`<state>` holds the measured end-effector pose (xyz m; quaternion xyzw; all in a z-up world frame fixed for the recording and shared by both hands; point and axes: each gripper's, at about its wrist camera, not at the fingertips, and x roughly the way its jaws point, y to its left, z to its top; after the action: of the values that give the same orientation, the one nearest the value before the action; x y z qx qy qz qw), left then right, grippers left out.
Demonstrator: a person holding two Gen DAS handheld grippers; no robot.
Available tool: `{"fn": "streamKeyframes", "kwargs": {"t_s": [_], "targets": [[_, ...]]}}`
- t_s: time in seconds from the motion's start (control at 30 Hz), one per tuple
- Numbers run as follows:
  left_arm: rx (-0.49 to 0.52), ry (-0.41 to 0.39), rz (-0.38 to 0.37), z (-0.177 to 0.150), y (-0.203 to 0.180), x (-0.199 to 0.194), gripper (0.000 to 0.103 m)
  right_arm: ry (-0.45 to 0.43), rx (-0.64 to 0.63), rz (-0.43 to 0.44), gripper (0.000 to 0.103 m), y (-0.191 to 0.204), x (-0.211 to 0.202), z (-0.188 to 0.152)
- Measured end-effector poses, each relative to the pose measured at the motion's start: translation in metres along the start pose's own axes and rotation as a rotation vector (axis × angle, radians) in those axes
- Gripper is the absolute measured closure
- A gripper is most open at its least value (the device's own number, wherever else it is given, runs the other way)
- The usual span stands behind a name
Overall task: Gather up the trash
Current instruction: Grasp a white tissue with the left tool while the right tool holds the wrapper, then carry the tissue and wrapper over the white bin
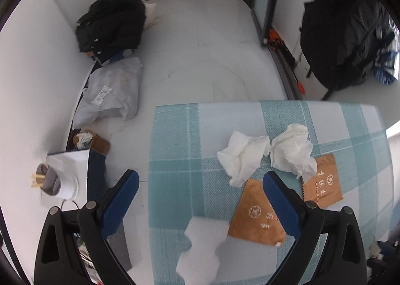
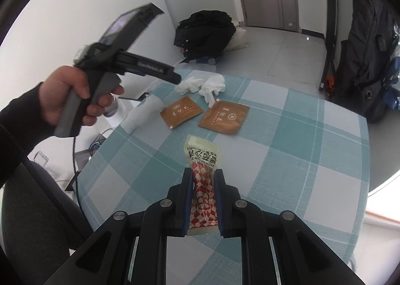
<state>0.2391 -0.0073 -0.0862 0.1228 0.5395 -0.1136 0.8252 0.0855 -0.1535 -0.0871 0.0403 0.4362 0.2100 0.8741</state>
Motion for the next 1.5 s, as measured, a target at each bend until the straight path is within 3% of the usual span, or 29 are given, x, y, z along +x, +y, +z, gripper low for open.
{"fn": "streamKeyframes", "kwargs": {"t_s": [0.27, 0.33, 0.4, 0.47, 0.57, 0.67, 0.8, 1.2, 1.5], "targets": [[0.130, 0.053, -0.002, 0.013, -0.012, 0.014, 0.005, -0.021, 0.051, 0.023, 0.088, -0.019, -0.007, -0.003], [0.164, 0.062, 0.009, 0.013, -0.015, 0.017, 0.010, -0.026, 0.053, 0.019, 0.088, -0.020, -0.008, -0.002], [0.191, 0.068, 0.003, 0.014, -0.018, 0.018, 0.033, -0.031, 0.054, 0.022, 0.088, -0.022, -0.009, -0.001], [0.188, 0.077, -0.032, 0.016, -0.019, 0.018, 0.046, -0.036, 0.057, 0.022, 0.088, -0.022, -0.010, 0.000], [0.168, 0.088, -0.088, 0.017, -0.019, 0.016, 0.081, -0.037, 0.062, 0.023, 0.087, -0.023, -0.012, -0.001], [0.174, 0.100, -0.101, 0.017, -0.022, 0.017, 0.090, -0.039, 0.070, 0.026, 0.087, -0.024, -0.013, 0.000], [0.105, 0.094, -0.120, 0.014, -0.014, 0.010, 0.090, -0.051, 0.076, 0.036, 0.087, -0.025, -0.017, 0.000], [-0.011, -0.128, -0.111, -0.002, -0.011, -0.079, 0.090, -0.150, 0.068, 0.052, 0.087, -0.019, -0.057, 0.014], [0.016, -0.303, -0.129, -0.018, -0.039, -0.159, 0.090, -0.272, 0.058, 0.042, 0.087, -0.012, -0.129, 0.030]]}}
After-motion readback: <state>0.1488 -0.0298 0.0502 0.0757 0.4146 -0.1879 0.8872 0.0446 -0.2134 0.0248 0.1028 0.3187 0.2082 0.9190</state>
